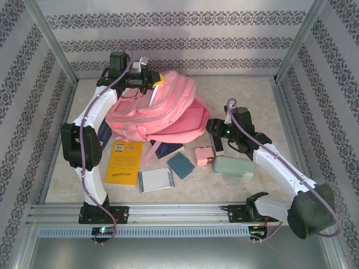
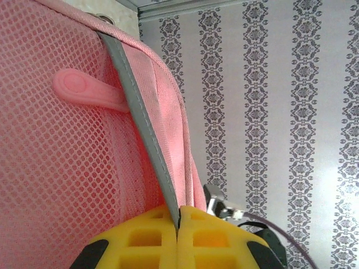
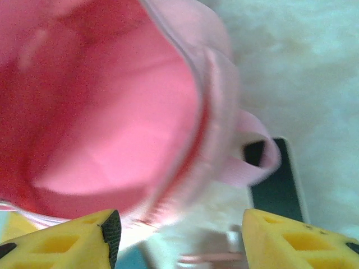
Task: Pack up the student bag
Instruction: Pick up the personal item from the middle-right of the table.
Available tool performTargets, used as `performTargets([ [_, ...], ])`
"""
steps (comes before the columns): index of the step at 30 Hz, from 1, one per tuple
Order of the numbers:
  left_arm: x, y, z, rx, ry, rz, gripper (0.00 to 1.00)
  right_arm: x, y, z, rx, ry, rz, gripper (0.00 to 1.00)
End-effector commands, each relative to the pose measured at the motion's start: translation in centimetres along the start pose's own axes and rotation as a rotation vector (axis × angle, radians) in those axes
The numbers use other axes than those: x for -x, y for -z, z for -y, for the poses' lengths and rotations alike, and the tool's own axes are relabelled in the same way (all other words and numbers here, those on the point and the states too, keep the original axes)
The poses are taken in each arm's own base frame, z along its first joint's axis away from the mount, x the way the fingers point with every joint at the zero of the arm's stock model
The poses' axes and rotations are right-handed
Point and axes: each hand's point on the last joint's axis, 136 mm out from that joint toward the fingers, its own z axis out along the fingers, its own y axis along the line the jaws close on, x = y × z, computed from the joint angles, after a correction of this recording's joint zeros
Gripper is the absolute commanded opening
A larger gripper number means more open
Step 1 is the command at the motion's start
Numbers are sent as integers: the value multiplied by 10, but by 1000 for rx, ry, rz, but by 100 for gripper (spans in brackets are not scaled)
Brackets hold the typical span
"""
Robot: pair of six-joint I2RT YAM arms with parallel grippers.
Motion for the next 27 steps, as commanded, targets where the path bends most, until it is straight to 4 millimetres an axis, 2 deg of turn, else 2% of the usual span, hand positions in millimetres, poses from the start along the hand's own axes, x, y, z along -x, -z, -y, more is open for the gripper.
performTargets([
  [1,7,10,36,-82,-106,9,0,-33,-7,42,-194,100,-110,68],
  [8,8,9,36,-96,-110,7,0,-54,-32,58,-283,187,-254,76],
  [15,16,14,37,-148,-83,19,0,-66,-56,65,-301,203,-335,76],
  [21,23,15,34,-224,-48,31,0,-73,-70,70,-308,218,-369,64],
  [22,23,15,34,-225,-47,32,0,-75,-72,71,-310,216,-377,61],
  [25,23,15,33,-216,-45,32,0,-76,-74,75,-328,202,-378,43],
  [27,22,16,33,-208,-50,33,0,-71,-71,77,-345,194,-349,37],
])
